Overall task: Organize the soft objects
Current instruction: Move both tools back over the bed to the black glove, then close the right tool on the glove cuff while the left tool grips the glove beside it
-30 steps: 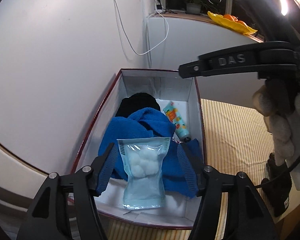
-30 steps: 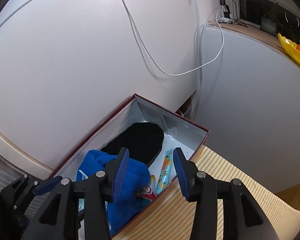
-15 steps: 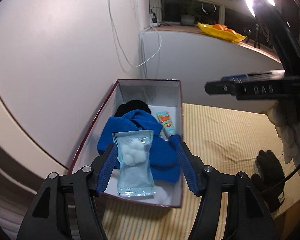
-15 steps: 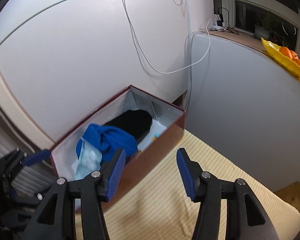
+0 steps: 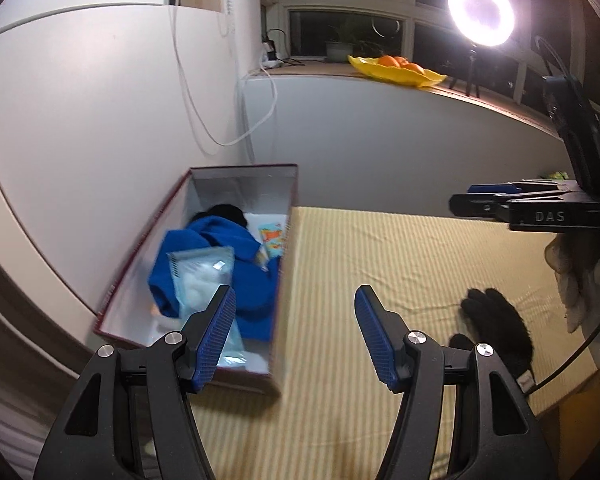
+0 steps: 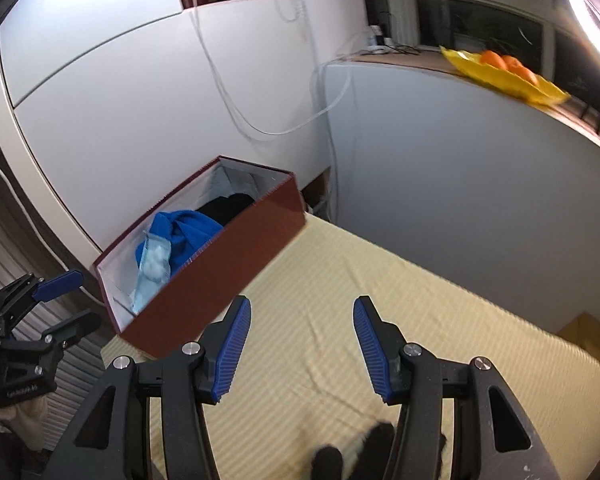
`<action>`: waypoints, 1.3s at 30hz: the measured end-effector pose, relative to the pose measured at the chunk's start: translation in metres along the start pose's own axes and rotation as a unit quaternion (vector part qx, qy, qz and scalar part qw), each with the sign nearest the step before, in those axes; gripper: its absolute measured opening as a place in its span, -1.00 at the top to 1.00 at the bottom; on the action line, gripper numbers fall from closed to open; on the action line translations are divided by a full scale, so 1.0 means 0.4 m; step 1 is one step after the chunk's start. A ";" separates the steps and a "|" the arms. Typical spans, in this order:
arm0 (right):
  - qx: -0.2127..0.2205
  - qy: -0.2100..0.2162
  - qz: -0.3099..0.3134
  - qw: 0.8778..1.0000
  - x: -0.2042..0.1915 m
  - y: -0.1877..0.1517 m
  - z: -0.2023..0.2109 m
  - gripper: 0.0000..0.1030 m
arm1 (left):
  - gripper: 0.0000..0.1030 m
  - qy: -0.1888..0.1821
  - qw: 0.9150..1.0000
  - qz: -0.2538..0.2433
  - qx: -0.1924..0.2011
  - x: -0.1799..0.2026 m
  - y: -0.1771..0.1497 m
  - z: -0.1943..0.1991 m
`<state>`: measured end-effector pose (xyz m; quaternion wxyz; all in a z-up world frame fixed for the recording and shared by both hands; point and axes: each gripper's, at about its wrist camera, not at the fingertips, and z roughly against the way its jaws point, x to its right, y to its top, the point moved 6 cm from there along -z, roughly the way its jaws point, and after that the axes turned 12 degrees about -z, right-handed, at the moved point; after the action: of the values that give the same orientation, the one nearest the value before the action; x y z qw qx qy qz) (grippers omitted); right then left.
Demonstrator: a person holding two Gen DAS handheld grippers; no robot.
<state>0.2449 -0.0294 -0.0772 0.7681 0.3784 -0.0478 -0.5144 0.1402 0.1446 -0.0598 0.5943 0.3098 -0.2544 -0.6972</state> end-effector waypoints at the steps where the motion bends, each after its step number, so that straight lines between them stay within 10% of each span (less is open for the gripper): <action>1: -0.001 0.000 -0.001 1.000 0.011 -0.011 0.012 0.04 | -0.20 -0.005 1.000 0.000 0.000 0.012 -0.005 0.001; 16: -0.045 -0.039 -0.084 0.995 0.268 -0.302 0.144 -0.09 | -0.20 -0.156 0.987 0.011 -0.046 0.325 -0.127 -0.060; 24: -0.089 -0.011 -0.150 0.985 0.358 -0.432 0.121 -0.09 | -0.20 -0.249 0.963 0.028 -0.102 0.499 -0.192 -0.123; 31: -0.120 0.006 -0.162 0.979 0.357 -0.471 0.070 -0.09 | -0.20 -0.292 0.944 0.041 -0.144 0.581 -0.218 -0.165; 39: -0.145 0.031 -0.175 0.973 0.349 -0.490 0.024 -0.08 | -0.20 -0.297 0.942 0.045 -0.151 0.611 -0.213 -0.190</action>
<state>0.1580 -0.1860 -0.2381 0.7137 0.2813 0.1185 -0.6304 0.1140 -0.0814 -0.2046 0.5626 -0.0167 -0.3248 -0.7600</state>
